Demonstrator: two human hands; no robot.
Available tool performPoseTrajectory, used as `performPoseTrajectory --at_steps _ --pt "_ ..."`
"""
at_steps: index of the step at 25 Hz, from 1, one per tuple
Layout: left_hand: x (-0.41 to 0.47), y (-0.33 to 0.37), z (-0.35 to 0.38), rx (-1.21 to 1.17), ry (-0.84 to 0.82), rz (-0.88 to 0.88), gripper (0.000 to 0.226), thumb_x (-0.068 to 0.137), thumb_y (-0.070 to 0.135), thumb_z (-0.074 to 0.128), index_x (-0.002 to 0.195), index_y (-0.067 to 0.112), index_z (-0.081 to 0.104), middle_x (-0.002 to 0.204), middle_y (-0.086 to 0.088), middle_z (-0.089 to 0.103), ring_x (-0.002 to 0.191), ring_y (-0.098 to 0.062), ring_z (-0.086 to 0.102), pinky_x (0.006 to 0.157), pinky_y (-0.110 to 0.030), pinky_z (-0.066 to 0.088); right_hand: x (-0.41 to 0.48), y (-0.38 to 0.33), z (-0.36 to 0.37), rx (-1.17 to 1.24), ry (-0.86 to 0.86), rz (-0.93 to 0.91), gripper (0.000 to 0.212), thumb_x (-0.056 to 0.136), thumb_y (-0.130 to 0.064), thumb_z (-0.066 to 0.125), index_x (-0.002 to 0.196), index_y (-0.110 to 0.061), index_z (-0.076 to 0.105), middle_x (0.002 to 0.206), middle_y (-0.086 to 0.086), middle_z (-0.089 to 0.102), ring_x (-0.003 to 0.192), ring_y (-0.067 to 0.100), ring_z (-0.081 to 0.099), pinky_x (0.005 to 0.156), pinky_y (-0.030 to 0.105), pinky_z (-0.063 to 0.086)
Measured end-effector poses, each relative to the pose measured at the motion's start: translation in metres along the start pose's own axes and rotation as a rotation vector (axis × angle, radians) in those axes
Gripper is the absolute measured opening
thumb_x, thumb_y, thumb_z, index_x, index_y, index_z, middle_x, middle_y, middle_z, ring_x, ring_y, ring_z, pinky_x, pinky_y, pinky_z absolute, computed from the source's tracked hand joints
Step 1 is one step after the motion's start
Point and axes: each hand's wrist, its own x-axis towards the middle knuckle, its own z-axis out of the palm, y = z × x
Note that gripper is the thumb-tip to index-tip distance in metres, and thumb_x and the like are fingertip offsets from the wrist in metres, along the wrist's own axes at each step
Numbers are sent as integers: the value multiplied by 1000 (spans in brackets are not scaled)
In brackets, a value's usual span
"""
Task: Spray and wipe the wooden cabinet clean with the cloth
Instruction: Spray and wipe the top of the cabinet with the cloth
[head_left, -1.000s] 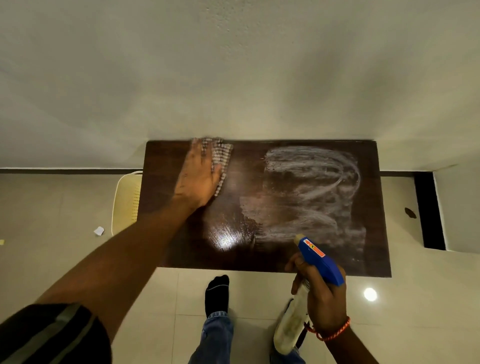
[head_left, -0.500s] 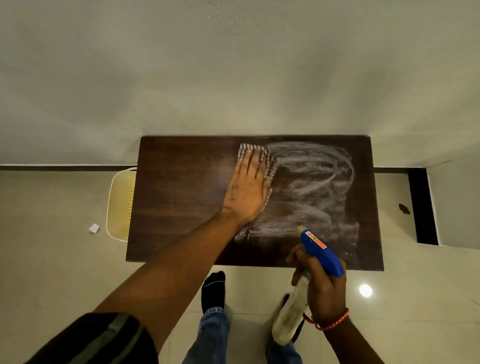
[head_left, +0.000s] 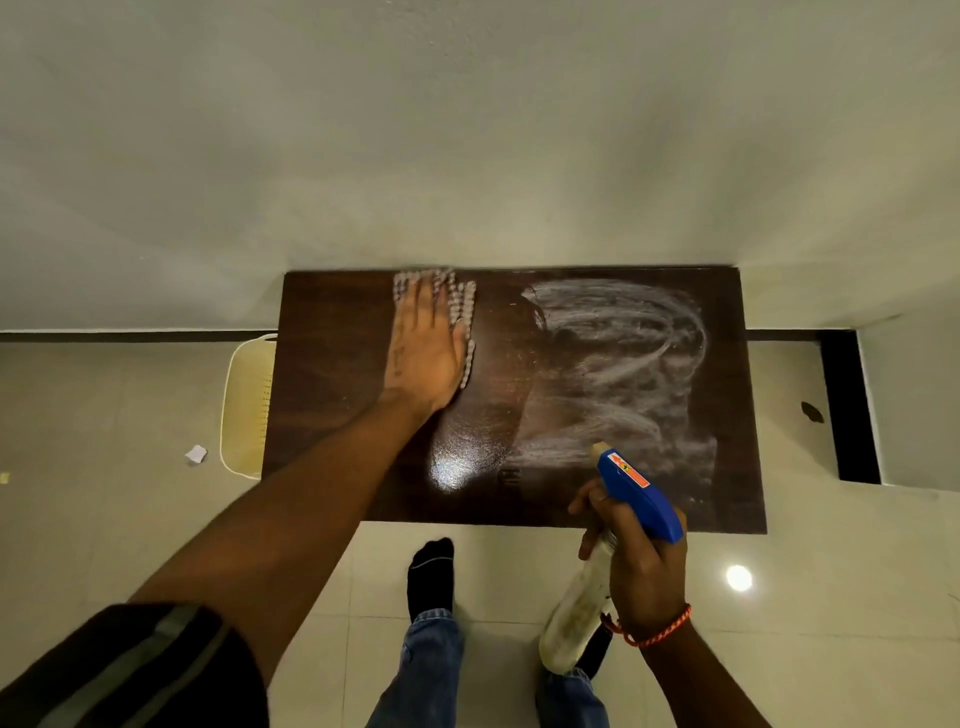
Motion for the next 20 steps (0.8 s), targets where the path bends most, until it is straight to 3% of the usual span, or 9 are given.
performPoseTrajectory --at_steps 2,5,10,12,14,18,20 --pt "11 23 5 2 3 83 67 107 40 10 161 1 12 170 -20 5 158 -32 -1 129 -47 8 -3 4 -2 -11 3 5 17 86 -18 56 87 -10 72 70 16 66 48 26 57 40 31 47" --pt "-21 52 21 3 -23 222 65 108 39 12 161 2 10 169 -20 2 158 -32 -4 129 -47 8 -8 7 -3 -34 10 5 28 80 -32 56 88 -9 70 74 16 67 47 24 57 40 30 48" --pt "-125 37 40 -3 -118 296 64 110 39 23 162 5 9 170 -17 5 158 -29 0 129 -44 9 0 -2 2 -23 33 7 20 87 -13 53 79 -16 71 69 15 67 54 39 57 40 35 46" --pt "-131 9 34 -11 -102 270 63 109 37 28 161 3 16 169 -19 13 157 -32 9 128 -45 14 9 -8 7 -14 19 7 21 88 -11 53 76 -12 70 65 16 65 55 43 56 40 35 45" --pt "-116 -16 26 7 -78 203 62 108 33 30 160 1 21 167 -22 17 156 -34 14 128 -46 15 16 -12 10 -7 7 3 19 86 -20 57 76 -9 69 63 24 61 53 48 52 40 35 45" --pt "-48 -24 11 5 -34 -22 64 109 37 22 160 -3 16 167 -25 12 157 -35 7 129 -46 9 21 -15 2 16 -1 -10 30 83 -28 59 86 0 69 67 27 60 55 49 51 41 34 45" --pt "-19 -5 5 -36 -24 -70 66 109 39 21 160 -2 16 168 -25 9 157 -35 4 129 -45 6 19 -14 -4 16 -11 -18 28 83 -30 58 86 -5 71 67 22 61 55 49 51 41 37 45"
